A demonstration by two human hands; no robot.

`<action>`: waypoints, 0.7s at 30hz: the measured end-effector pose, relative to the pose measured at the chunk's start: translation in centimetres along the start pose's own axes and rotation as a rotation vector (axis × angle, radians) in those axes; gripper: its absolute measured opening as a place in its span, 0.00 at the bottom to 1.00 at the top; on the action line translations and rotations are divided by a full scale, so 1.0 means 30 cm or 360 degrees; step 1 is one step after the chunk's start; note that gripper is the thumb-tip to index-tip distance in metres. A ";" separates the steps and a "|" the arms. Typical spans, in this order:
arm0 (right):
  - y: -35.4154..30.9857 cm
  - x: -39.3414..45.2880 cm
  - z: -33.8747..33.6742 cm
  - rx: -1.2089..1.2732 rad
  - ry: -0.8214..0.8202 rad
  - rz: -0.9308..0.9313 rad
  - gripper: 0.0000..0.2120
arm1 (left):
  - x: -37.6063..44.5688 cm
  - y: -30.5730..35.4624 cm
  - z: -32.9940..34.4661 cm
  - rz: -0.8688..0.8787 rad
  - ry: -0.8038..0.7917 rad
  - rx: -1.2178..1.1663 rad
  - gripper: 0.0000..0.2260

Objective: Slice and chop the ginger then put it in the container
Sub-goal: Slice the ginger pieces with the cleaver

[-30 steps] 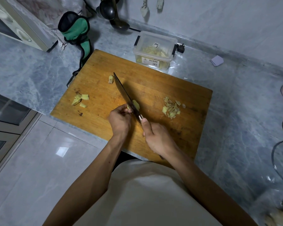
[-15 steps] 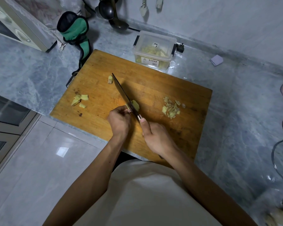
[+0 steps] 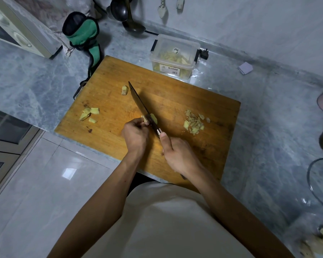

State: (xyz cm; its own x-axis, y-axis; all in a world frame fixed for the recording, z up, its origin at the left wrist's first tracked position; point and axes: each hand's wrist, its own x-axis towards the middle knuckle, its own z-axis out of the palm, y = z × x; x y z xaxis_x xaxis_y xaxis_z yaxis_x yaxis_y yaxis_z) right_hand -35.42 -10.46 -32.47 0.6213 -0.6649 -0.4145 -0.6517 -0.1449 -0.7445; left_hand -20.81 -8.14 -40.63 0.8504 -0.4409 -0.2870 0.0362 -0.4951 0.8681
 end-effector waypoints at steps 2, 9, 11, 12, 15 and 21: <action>-0.009 0.005 -0.003 -0.0002 -0.0003 0.0008 0.31 | 0.009 -0.005 0.000 -0.0014 -0.0019 0.0007 0.08; -0.021 0.013 -0.001 0.0048 -0.0027 0.0027 0.33 | 0.024 -0.012 -0.002 -0.0057 -0.0047 -0.0020 0.07; -0.022 0.018 0.003 0.0053 -0.0033 0.0021 0.31 | 0.026 -0.017 -0.004 -0.0057 -0.0050 -0.0035 0.08; -0.023 0.021 0.004 0.0055 -0.0038 0.0025 0.31 | 0.026 -0.018 -0.005 -0.0058 -0.0047 -0.0040 0.08; -0.029 0.024 0.008 0.0010 -0.0030 0.0010 0.30 | 0.028 -0.016 -0.006 -0.0074 -0.0034 -0.0039 0.08; -0.021 0.023 0.006 -0.0076 -0.0006 -0.0060 0.29 | 0.018 -0.007 0.000 -0.0005 -0.0036 -0.0016 0.08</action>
State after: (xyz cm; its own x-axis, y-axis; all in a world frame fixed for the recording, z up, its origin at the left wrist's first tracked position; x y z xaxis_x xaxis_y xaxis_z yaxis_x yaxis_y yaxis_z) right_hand -34.52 -10.70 -32.39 0.6475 -0.6557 -0.3884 -0.6475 -0.2046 -0.7341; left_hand -20.36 -8.29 -40.96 0.8383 -0.4560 -0.2988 0.0445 -0.4890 0.8711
